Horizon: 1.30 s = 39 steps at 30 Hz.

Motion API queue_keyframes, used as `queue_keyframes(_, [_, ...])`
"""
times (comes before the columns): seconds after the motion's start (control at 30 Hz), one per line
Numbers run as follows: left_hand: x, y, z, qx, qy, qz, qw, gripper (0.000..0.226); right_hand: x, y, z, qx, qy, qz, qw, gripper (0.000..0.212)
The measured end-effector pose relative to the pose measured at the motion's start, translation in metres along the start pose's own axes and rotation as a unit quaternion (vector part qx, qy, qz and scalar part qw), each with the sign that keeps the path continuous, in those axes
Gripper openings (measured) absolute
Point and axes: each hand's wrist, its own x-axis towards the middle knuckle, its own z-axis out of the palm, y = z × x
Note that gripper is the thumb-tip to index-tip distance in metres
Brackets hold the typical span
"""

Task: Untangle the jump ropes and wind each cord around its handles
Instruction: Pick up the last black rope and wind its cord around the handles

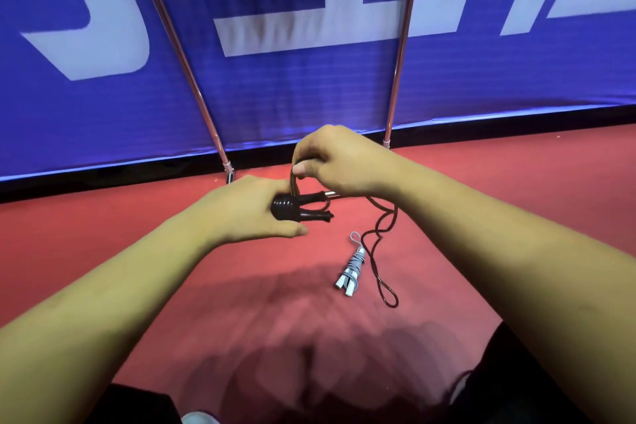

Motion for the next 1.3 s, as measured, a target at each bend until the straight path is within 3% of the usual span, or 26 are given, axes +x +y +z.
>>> queue_keyframes(0.23, [-0.009,0.016,0.000,-0.105,0.044,0.051,0.992,0.057,-0.004,0.020,-0.018,0.118,-0.009,0.039,0.992,0.019])
queue_keyframes(0.33, [-0.013,0.021,-0.001,-0.163,0.073,0.040,0.983,0.048,-0.007,0.033,-0.015,0.216,-0.018,0.057,0.974,0.023])
queue_keyframes(0.4, [-0.013,0.024,-0.005,-0.254,0.086,0.031,0.963,0.041,-0.007,0.041,-0.008,0.270,-0.020,0.067,0.960,0.015])
queue_keyframes(0.47, [-0.015,0.025,-0.010,-0.327,0.088,0.032,0.940,0.048,-0.004,0.046,0.003,0.326,-0.039,0.087,0.941,0.003])
queue_keyframes(0.5, [-0.016,0.025,-0.011,-0.343,0.091,0.034,0.934,0.048,-0.003,0.047,0.008,0.344,-0.051,0.096,0.933,0.008])
queue_keyframes(0.57, [-0.016,0.024,-0.013,-0.354,0.099,0.031,0.929,0.036,-0.001,0.049,0.019,0.356,-0.068,0.110,0.925,0.021])
queue_keyframes(0.7, [-0.013,0.014,-0.017,-0.364,0.138,-0.012,0.921,0.024,-0.006,0.049,0.036,0.346,-0.129,0.114,0.922,0.023])
queue_keyframes(0.9, [-0.007,-0.019,-0.023,-0.294,0.192,-0.084,0.933,0.032,-0.011,0.036,0.045,0.342,-0.150,0.144,0.916,0.028])
queue_keyframes(1.03, [-0.006,-0.040,-0.021,-0.188,0.207,-0.103,0.955,0.032,-0.009,0.005,0.040,0.249,-0.123,0.107,0.955,0.031])
queue_keyframes(1.13, [-0.007,-0.046,-0.021,-0.113,0.182,-0.097,0.972,0.032,-0.008,-0.007,0.033,0.139,-0.108,0.064,0.982,0.036])
queue_keyframes(1.3, [-0.002,-0.043,-0.010,0.032,0.077,-0.094,0.992,0.042,-0.005,-0.013,0.019,0.026,-0.107,0.019,0.994,0.022])
